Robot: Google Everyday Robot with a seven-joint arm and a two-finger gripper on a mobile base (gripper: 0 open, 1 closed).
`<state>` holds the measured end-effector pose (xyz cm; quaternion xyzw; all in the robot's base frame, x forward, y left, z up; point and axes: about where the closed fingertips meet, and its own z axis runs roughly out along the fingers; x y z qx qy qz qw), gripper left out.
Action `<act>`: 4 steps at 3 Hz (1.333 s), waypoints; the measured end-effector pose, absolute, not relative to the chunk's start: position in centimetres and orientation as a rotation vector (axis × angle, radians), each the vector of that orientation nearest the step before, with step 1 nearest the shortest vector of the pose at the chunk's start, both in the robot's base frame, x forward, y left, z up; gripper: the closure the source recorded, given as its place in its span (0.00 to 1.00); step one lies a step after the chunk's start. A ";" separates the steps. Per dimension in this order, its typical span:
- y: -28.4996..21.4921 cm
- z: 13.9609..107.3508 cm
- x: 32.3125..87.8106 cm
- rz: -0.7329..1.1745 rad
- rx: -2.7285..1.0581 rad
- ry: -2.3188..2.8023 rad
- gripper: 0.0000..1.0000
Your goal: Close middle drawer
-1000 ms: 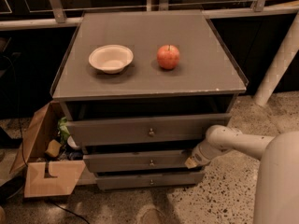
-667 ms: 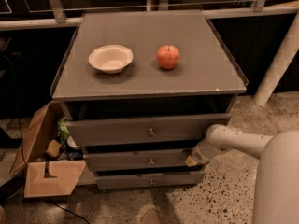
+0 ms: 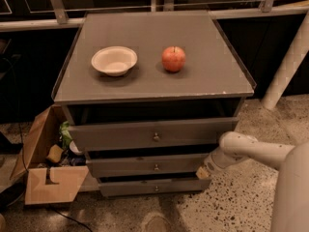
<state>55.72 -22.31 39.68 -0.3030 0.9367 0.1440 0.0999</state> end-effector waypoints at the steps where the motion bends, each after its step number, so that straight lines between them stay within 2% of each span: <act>1: -25.1 40.7 51.5 0.470 -0.824 2.849 1.00; 3: -31.2 43.1 45.9 0.438 -0.591 2.956 1.00; 4: -31.7 43.3 45.6 0.432 -0.573 2.962 0.85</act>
Offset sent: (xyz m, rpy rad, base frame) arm -0.1138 -0.0995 0.0434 -0.0107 0.1612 -0.2264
